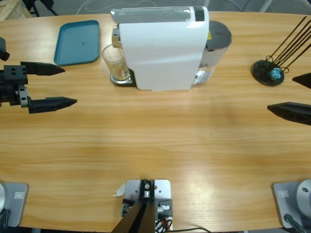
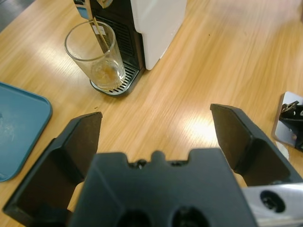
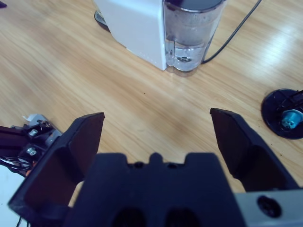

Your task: Pour coffee

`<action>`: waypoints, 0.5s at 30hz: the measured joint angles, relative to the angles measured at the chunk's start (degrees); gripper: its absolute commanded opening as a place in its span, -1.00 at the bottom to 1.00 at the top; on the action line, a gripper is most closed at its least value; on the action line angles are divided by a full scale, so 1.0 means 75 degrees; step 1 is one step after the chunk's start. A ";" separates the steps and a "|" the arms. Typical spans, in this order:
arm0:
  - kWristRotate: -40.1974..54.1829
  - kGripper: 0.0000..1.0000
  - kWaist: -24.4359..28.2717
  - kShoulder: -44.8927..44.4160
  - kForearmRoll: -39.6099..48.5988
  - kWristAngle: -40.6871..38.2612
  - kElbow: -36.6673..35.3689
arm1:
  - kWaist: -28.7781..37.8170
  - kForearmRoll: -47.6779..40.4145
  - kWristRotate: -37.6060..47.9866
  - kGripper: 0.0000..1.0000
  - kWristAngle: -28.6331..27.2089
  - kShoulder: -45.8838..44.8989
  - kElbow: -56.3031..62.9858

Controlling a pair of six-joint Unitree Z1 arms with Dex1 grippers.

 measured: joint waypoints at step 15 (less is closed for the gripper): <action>-0.0539 1.00 -0.0009 -0.0214 0.0000 0.0928 -0.0025 | 0.0001 -0.0489 0.0091 1.00 -0.0025 0.0119 0.0371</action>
